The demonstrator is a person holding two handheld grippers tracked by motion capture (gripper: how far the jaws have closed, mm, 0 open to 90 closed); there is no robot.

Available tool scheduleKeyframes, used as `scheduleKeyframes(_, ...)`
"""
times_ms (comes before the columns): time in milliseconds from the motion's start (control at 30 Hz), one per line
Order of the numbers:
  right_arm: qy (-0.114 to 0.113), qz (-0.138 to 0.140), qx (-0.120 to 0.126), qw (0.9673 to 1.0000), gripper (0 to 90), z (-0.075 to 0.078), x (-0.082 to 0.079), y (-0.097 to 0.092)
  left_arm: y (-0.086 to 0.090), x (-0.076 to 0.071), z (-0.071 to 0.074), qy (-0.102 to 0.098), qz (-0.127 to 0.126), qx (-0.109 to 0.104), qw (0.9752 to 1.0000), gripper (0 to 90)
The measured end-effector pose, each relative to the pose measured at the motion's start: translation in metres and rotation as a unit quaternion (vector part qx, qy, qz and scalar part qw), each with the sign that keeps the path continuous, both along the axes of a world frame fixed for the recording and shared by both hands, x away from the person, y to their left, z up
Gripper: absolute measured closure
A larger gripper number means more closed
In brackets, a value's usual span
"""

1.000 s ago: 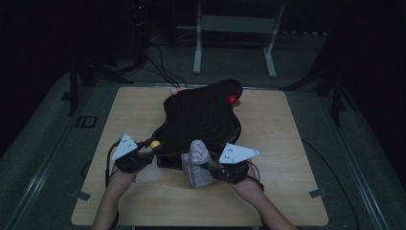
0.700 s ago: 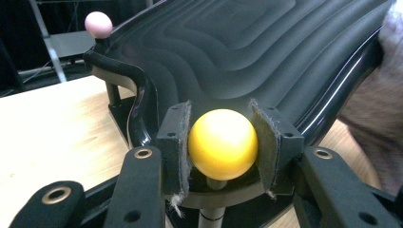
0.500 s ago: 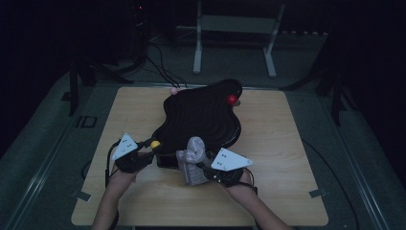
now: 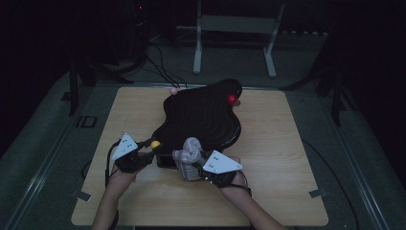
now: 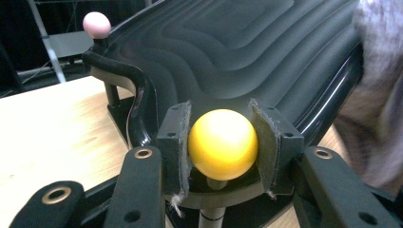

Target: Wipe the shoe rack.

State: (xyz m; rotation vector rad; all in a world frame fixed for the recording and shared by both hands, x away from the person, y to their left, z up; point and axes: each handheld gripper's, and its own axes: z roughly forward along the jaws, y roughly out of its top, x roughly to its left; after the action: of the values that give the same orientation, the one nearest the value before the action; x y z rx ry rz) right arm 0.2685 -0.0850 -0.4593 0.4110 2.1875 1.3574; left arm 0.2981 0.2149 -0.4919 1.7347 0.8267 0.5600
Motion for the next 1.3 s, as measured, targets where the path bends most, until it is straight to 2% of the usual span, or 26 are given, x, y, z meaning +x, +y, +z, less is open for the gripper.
scheduleKeyframes(100,0.008,0.004,-0.004,1.0,68.5,-0.001,-0.001,0.003,0.0,0.0,-0.001,-0.001,0.0,-0.004,1.0,59.2)
scheduleKeyframes(200,-0.011,0.004,0.009,0.9999,68.4,0.011,-0.005,0.002,0.0,0.0,0.0,0.001,0.001,-0.001,1.0,59.2)
scheduleKeyframes(267,-0.009,-0.001,0.019,0.9998,68.4,0.014,-0.004,-0.001,0.0,0.0,-0.001,0.0,0.001,-0.004,1.0,59.2)
scheduleKeyframes(367,0.011,0.0,0.021,0.9997,68.8,0.004,0.001,-0.003,-0.001,-0.001,0.0,0.0,0.002,0.0,1.0,59.2)
scheduleKeyframes(400,0.019,0.003,0.013,0.9997,68.7,0.001,0.003,-0.002,-0.001,-0.001,-0.001,-0.001,0.002,-0.002,1.0,59.2)
scheduleKeyframes(500,0.016,-0.001,0.009,0.9998,68.6,0.0,0.0,-0.001,0.0,-0.001,-0.001,0.001,0.0,-0.004,1.0,59.2)
scheduleKeyframes(600,-0.004,-0.013,0.021,0.9997,68.4,0.007,-0.004,-0.003,0.0,-0.001,-0.001,0.0,0.0,-0.007,1.0,59.2)
scheduleKeyframes(700,0.003,-0.014,0.025,0.9996,68.4,0.0,-0.001,-0.005,-0.001,-0.002,-0.001,0.0,0.0,-0.004,1.0,59.2)
scheduleKeyframes(733,0.013,-0.014,0.02,0.9996,68.4,-0.004,0.0,-0.004,-0.001,-0.002,-0.001,0.0,0.0,-0.005,1.0,59.2)
scheduleKeyframes(800,0.016,-0.012,0.004,0.9998,68.3,-0.01,0.001,0.0,0.0,-0.001,-0.001,0.001,-0.002,-0.005,1.0,59.2)
scheduleKeyframes(867,0.016,-0.008,0.003,0.9998,68.2,-0.008,0.0,0.003,-0.001,-0.002,0.0,0.002,-0.001,-0.004,1.0,59.2)
scheduleKeyframes(1000,0.008,-0.007,0.021,0.9997,67.9,0.003,0.0,0.005,0.0,-0.001,0.0,0.003,-0.002,-0.003,1.0,59.2)
scheduleKeyframes(1100,0.016,-0.007,0.018,0.9997,68.1,-0.004,0.004,0.008,-0.001,-0.001,0.0,0.002,-0.002,-0.002,1.0,59.2)
scheduleKeyframes(1200,0.037,-0.003,0.003,0.9993,68.0,-0.012,0.007,0.015,-0.001,-0.001,0.0,0.003,-0.003,-0.001,1.0,59.2)
scheduleKeyframes(1267,0.044,0.001,0.006,0.999,68.0,-0.011,0.006,0.02,0.0,-0.001,-0.001,0.001,-0.003,-0.004,1.0,59.2)
scheduleKeyframes(1300,0.039,0.005,0.008,0.9992,68.0,-0.009,0.005,0.022,0.0,-0.001,-0.001,0.001,-0.004,-0.004,1.0,59.2)
